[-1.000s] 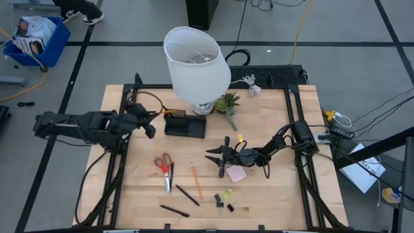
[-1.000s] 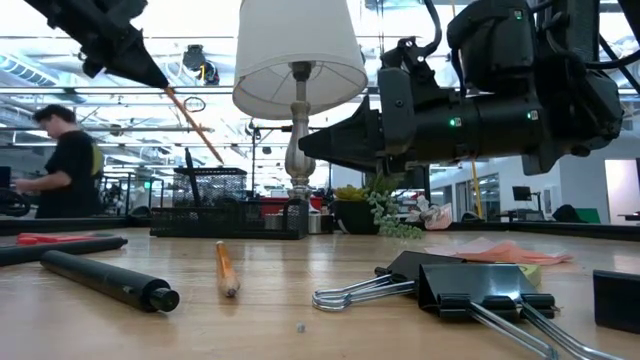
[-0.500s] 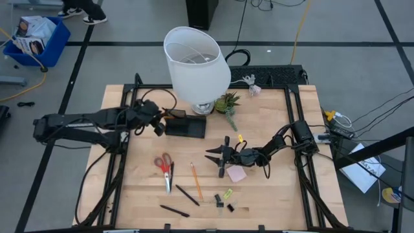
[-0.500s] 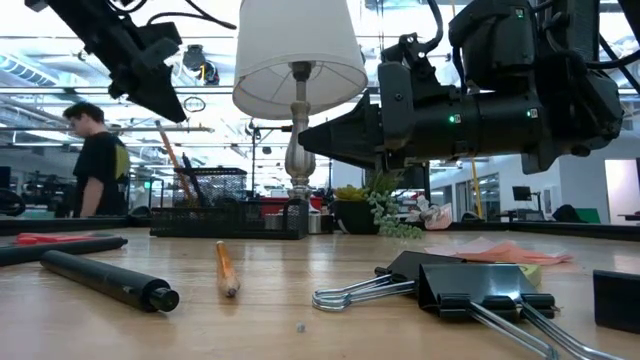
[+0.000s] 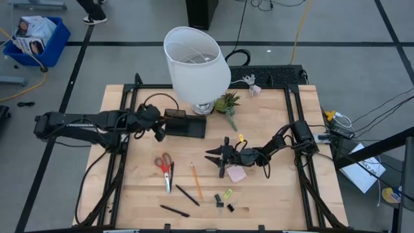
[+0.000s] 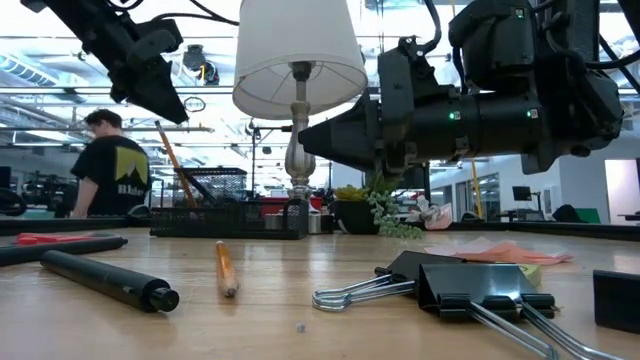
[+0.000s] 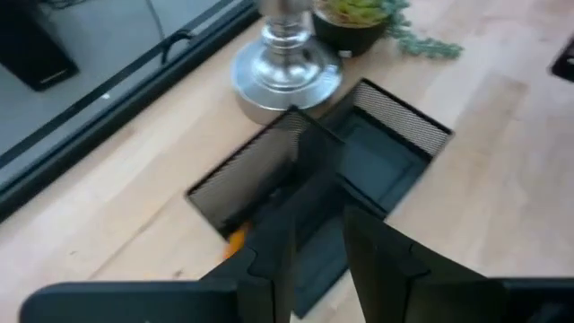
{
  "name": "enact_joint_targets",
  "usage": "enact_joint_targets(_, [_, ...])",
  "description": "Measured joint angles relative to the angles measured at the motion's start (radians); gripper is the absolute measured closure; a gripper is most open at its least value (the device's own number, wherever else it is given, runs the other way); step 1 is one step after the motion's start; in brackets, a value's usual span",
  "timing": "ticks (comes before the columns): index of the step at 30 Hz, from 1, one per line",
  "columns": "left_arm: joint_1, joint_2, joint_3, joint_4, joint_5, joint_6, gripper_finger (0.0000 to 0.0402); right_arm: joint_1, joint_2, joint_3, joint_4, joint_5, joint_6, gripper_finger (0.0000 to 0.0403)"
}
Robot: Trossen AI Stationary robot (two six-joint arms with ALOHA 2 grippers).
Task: Pick and place office supplies into organizer
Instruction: Put the pink sticky note into the black desk organizer
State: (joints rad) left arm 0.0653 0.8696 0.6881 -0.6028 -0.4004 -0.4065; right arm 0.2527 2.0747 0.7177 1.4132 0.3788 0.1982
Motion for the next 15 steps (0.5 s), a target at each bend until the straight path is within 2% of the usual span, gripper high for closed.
enact_joint_targets(4, [-0.08, 0.0, -0.022, 0.074, 0.0, 0.0, 0.0305, 0.0, 0.0, 0.0, 0.01, -0.093, 0.049, 0.0303])
enact_joint_targets(7, [-0.146, 0.0, -0.038, 0.145, -0.02, -0.005, 0.0303, 0.0, 0.0, 0.0, -0.008, -0.094, 0.052, 0.0303])
enact_joint_targets(15, [-0.351, 0.0, -0.081, 0.256, -0.158, 0.005, 0.0305, 0.0, 0.001, 0.0, -0.082, -0.094, 0.052, 0.0303])
